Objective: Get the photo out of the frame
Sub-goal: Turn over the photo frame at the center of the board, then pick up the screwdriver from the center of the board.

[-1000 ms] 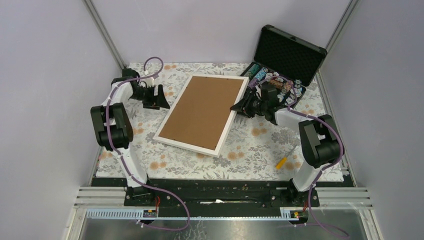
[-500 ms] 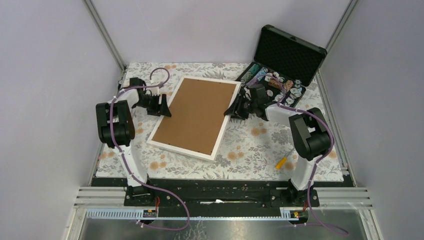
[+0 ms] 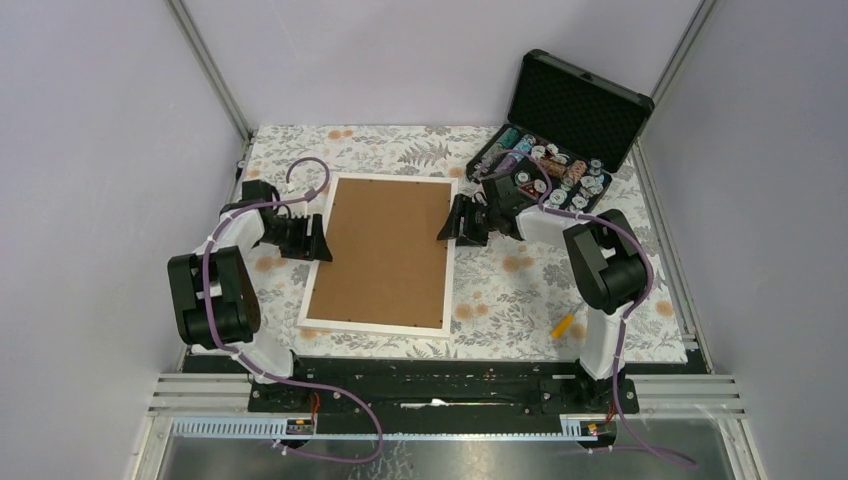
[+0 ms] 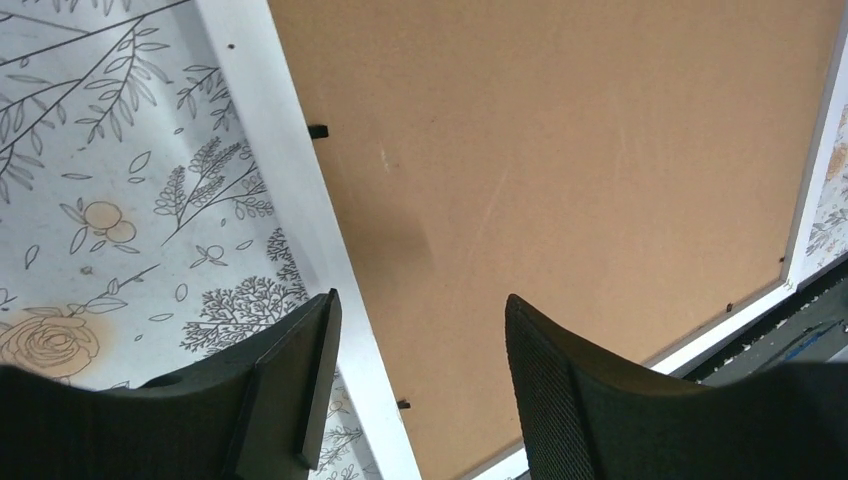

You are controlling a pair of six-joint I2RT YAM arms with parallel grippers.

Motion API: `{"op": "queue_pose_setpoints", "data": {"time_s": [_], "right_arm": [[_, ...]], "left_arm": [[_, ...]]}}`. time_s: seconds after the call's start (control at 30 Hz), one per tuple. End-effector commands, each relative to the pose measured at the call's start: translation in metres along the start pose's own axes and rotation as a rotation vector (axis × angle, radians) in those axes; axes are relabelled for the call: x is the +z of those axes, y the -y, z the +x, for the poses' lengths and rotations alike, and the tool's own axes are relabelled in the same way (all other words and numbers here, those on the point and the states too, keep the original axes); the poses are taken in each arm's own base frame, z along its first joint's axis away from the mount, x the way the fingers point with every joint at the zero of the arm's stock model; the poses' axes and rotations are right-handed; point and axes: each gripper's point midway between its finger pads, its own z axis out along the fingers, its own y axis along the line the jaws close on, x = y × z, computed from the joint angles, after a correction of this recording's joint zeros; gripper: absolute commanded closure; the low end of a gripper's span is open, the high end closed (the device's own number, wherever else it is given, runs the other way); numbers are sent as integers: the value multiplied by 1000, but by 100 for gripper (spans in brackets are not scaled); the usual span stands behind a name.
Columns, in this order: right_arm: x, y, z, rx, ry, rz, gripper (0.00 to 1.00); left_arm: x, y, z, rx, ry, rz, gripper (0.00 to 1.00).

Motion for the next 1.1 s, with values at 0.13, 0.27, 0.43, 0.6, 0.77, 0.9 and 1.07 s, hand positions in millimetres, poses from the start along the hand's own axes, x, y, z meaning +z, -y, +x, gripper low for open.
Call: {"op": "queue_pose_setpoints", "data": {"time_s": [0.13, 0.27, 0.43, 0.6, 0.77, 0.9, 1.07], "right_arm": [[-4, -26, -19, -148, 32, 0, 16], [-37, -27, -32, -273, 44, 37, 5], [-114, -40, -22, -702, -4, -43, 1], [-175, -4, 34, -1095, -138, -69, 0], [-208, 46, 94, -1372, -319, -64, 2], [-219, 89, 114, -1485, -467, 25, 8], [-226, 116, 135, -1602, -580, 30, 11]], "left_arm": [[-10, -17, -10, -35, 48, -44, 29], [-33, -14, -27, 28, 109, -57, 17], [-72, 13, -44, 238, 189, -65, 3], [-81, 44, -38, 375, 155, 0, 1], [-73, 74, -33, 443, 150, 51, 1], [-65, 89, -29, 448, 128, 84, 1], [-55, 105, -20, 474, 89, 111, 1]]}}
